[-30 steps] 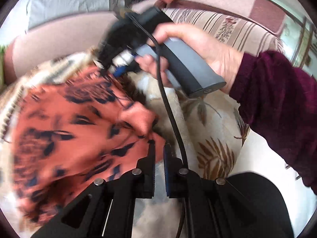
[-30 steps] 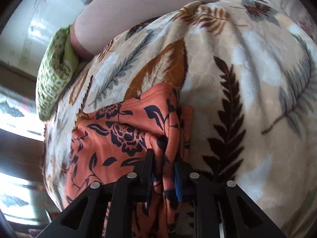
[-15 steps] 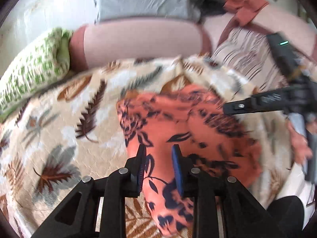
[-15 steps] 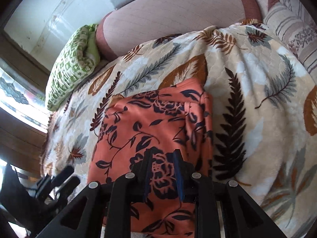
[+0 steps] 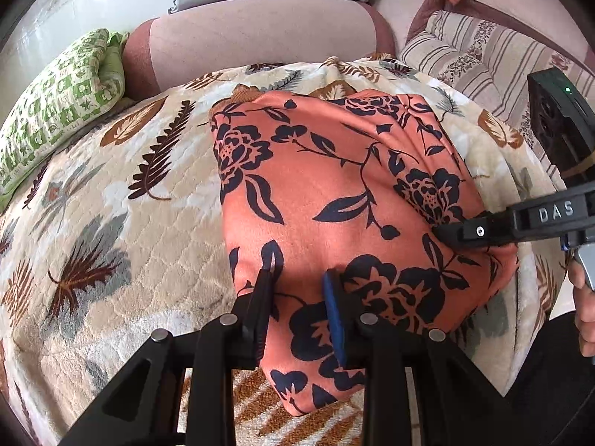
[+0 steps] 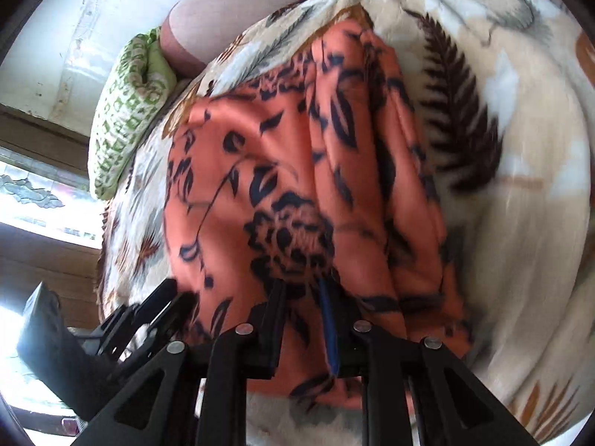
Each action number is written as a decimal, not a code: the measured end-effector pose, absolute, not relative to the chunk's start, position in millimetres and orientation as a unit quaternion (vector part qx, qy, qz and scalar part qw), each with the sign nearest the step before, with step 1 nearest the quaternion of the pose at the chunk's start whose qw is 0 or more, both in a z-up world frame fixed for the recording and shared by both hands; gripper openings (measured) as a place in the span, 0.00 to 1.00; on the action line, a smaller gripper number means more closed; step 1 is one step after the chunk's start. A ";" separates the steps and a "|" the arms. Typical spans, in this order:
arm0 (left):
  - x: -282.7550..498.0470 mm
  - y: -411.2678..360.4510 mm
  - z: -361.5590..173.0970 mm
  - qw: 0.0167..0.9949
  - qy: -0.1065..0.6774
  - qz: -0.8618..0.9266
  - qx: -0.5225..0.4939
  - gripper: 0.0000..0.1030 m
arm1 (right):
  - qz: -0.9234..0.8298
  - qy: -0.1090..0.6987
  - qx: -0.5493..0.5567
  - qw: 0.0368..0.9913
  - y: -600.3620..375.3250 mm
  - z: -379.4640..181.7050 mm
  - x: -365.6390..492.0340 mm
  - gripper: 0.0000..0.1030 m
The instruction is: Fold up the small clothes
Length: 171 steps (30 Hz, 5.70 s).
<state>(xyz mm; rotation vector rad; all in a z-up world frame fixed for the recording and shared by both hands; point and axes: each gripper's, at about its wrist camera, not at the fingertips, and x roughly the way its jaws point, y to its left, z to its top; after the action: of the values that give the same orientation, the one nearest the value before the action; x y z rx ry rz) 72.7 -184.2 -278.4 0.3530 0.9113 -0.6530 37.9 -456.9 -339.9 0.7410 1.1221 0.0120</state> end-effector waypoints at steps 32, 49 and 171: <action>149.8 -150.3 -286.8 0.824 0.447 -0.344 0.054 0.76 | -0.082 0.482 0.337 0.805 -455.0 -328.5 136.8 0.22; 132.8 -110.2 -257.9 0.860 0.395 -0.316 0.061 0.76 | -0.127 0.540 0.261 0.790 -420.7 -298.8 57.3 0.22; 121.9 -133.9 -217.2 0.911 0.360 -0.190 0.072 0.76 | 0.009 0.237 0.508 0.828 -546.3 -315.3 -13.4 0.75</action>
<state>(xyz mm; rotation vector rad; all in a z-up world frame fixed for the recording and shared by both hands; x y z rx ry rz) 121.9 -133.9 -217.2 0.1474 0.7413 -0.3916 -13.4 -546.3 -315.3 1.0778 0.5030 0.0191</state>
